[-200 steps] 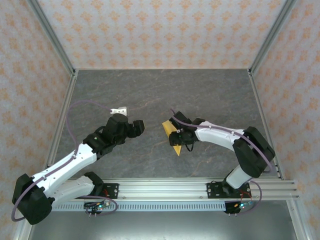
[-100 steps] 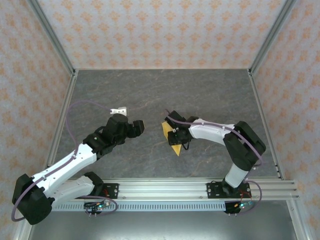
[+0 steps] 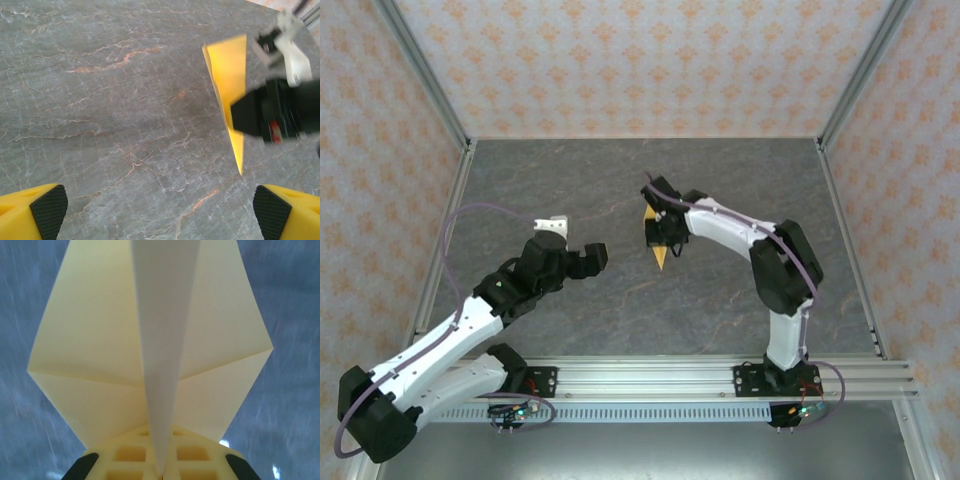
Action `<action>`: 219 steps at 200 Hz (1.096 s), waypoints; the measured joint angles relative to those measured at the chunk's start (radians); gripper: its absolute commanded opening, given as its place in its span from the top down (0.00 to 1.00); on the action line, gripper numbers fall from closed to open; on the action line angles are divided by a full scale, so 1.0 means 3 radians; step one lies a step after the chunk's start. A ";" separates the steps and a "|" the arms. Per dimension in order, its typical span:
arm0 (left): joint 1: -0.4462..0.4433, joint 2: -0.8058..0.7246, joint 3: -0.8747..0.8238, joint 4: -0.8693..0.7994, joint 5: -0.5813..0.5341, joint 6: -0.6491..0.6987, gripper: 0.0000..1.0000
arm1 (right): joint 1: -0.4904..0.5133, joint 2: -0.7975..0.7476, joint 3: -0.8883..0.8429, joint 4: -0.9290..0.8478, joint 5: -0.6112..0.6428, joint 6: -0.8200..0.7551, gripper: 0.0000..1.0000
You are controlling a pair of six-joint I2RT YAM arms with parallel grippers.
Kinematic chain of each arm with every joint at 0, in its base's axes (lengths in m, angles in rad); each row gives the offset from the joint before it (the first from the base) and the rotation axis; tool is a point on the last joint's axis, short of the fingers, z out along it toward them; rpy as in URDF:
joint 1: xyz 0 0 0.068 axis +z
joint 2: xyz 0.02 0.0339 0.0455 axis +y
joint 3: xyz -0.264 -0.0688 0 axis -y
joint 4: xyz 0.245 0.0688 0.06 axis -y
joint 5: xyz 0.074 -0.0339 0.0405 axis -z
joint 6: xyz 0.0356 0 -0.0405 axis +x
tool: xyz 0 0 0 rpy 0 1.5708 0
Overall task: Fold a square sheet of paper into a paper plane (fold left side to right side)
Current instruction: Pick up the paper plane at the center of the table, then place the paper plane at the center of the table.
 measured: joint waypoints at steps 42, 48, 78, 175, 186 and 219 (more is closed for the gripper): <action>0.0000 -0.0094 0.0000 -0.0078 0.0020 0.0041 0.00 | -0.0160 0.0796 0.1110 -0.0408 0.0132 -0.0010 0.91; 0.0000 -0.0111 0.0000 -0.0090 0.0023 0.0047 0.00 | -0.0160 0.0903 0.1246 -0.0473 0.0156 -0.0013 0.91; 0.0000 -0.0182 0.0000 -0.0145 0.0027 0.0089 0.00 | -0.0159 0.1245 0.1568 -0.0671 0.0206 -0.0014 0.91; 0.0000 -0.0197 0.0000 -0.0224 0.0057 0.0118 0.00 | -0.0159 0.1376 0.1656 -0.0846 0.0221 -0.0057 0.76; 0.0000 -0.0197 0.0000 -0.0243 0.0042 0.0118 0.00 | -0.0159 0.1375 0.1656 -0.0866 0.0225 -0.0074 0.74; 0.0008 -0.0198 0.0000 -0.0292 -0.0114 0.0081 0.00 | -0.0130 0.1305 0.1654 -0.0989 0.0284 -0.0127 0.64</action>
